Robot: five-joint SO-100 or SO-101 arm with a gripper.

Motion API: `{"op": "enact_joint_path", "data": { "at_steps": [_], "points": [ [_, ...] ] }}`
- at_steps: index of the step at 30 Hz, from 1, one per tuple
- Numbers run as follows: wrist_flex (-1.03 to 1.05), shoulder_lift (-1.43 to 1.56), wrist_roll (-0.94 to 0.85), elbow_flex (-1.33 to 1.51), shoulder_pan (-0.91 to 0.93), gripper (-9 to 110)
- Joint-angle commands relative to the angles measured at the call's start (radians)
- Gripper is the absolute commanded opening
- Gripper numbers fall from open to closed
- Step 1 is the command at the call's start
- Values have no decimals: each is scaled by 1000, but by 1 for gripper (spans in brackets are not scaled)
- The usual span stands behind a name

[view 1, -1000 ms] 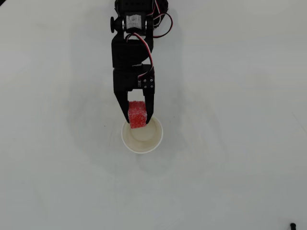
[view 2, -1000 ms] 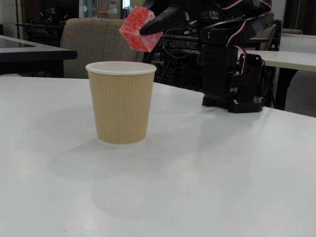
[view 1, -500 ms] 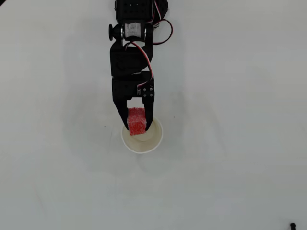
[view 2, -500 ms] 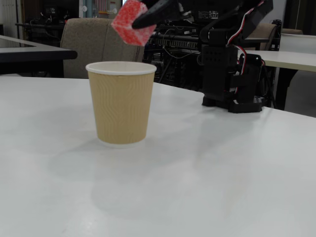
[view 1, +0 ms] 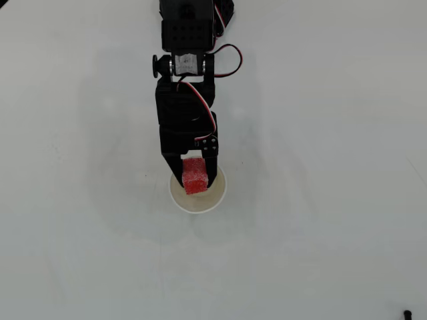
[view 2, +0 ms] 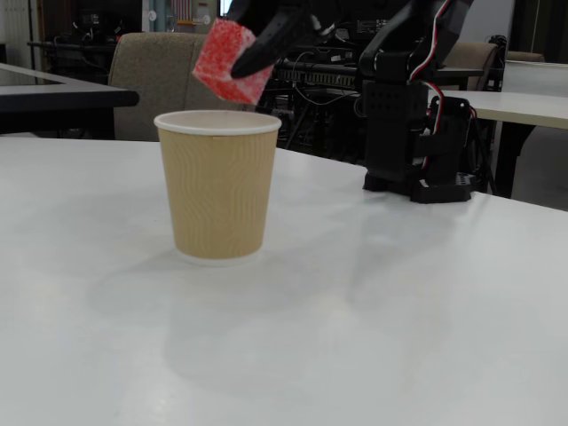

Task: Grasp a red cube and put it in the cup.

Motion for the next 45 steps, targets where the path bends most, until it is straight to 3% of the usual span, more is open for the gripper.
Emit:
{"op": "enact_joint_path", "data": {
  "at_steps": [1, 7, 10, 14, 20, 33, 36, 41, 45],
  "points": [
    [2, 3, 9, -100, -3, 0],
    [2, 20, 9, -91, 3, 2],
    [-8, 21, 9, -87, 6, 22],
    [-11, 26, 9, -86, 11, 32],
    [-2, 43, 9, -71, 12, 36],
    [100, 152, 72, -31, 46, 34],
    [135, 201, 101, -14, 57, 29],
    [204, 327, 216, 41, 78, 5],
    [222, 451, 385, 123, 86, 2]
  ]
}}
